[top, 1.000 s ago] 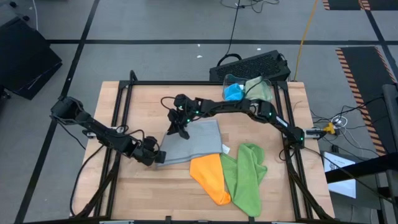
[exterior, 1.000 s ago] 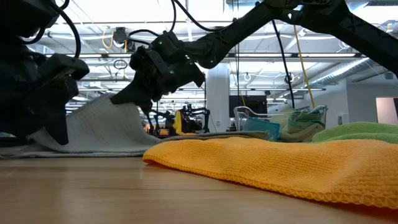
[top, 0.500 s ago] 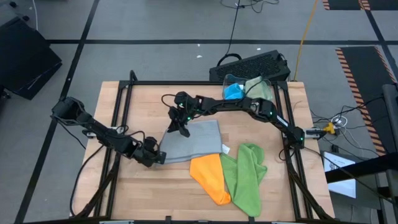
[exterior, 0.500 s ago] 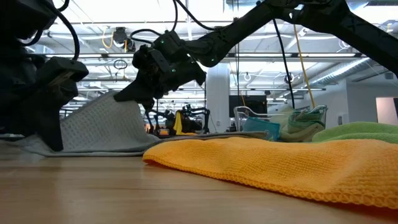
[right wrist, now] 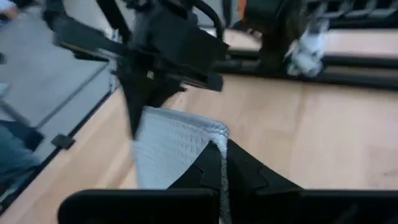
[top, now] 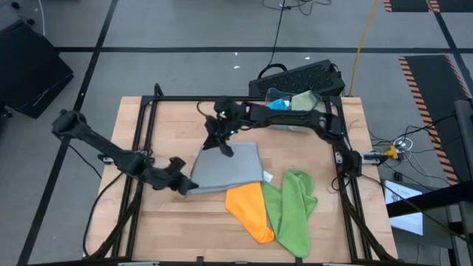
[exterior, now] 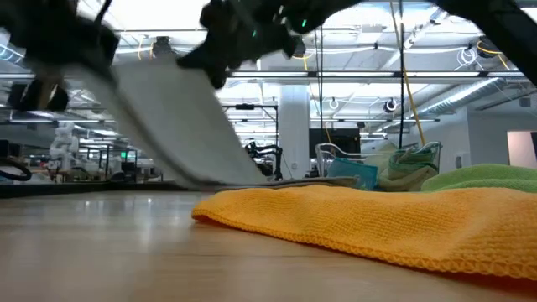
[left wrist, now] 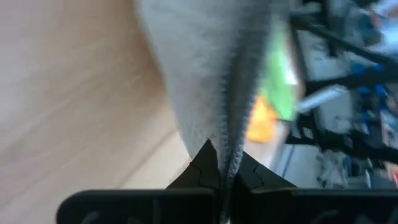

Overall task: Fold microfiber towels
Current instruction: Fold the gray microfiber towel

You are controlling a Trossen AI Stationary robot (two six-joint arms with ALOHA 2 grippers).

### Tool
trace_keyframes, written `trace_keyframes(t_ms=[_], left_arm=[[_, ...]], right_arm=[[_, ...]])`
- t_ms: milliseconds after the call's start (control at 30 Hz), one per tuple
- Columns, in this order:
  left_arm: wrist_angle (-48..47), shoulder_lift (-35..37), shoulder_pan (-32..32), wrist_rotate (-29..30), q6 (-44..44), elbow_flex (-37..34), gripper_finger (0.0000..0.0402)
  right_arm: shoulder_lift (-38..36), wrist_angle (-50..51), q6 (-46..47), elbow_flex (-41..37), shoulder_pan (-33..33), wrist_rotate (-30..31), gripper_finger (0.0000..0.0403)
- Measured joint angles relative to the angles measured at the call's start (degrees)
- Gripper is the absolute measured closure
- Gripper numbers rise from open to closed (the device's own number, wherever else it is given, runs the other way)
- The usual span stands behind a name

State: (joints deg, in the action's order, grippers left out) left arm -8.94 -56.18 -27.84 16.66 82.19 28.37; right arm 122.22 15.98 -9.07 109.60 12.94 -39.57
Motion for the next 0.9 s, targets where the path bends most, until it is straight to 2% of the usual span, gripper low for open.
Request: trace_keyframes(t_ms=[133,233,500,567,667,767,900], left_arm=[[-11.16,1.70,1.99,-0.64,-10.99,10.80,0.0400],[-20.59,1.68,2.75,-4.49,-19.01,20.80,0.0400],[-28.70,0.66,2.84,-17.97,-37.88,42.51,0.0400],[-33.38,0.63,2.84,-18.85,-42.65,46.70,0.0400],[-46.69,1.12,2.94,-10.69,-48.79,51.66,0.0401],[-55.94,1.18,4.84,-0.67,-55.42,52.43,0.0401],[-58.86,1.04,10.66,2.13,-63.81,48.06,0.0401]], right_arm=[[-6.16,1.15,1.59,0.00,-2.10,5.77,0.0403],[-10.76,3.46,4.69,0.00,-4.04,9.58,0.0403],[-20.71,6.56,17.11,0.02,-10.99,7.80,0.0403],[-21.93,6.65,20.00,0.02,-12.31,7.88,0.0403],[-22.56,6.12,23.88,0.04,-13.11,9.52,0.0403],[-21.97,6.82,24.16,0.02,-12.85,15.42,0.0403],[-20.35,7.74,19.30,0.02,-11.07,28.50,0.0403]])
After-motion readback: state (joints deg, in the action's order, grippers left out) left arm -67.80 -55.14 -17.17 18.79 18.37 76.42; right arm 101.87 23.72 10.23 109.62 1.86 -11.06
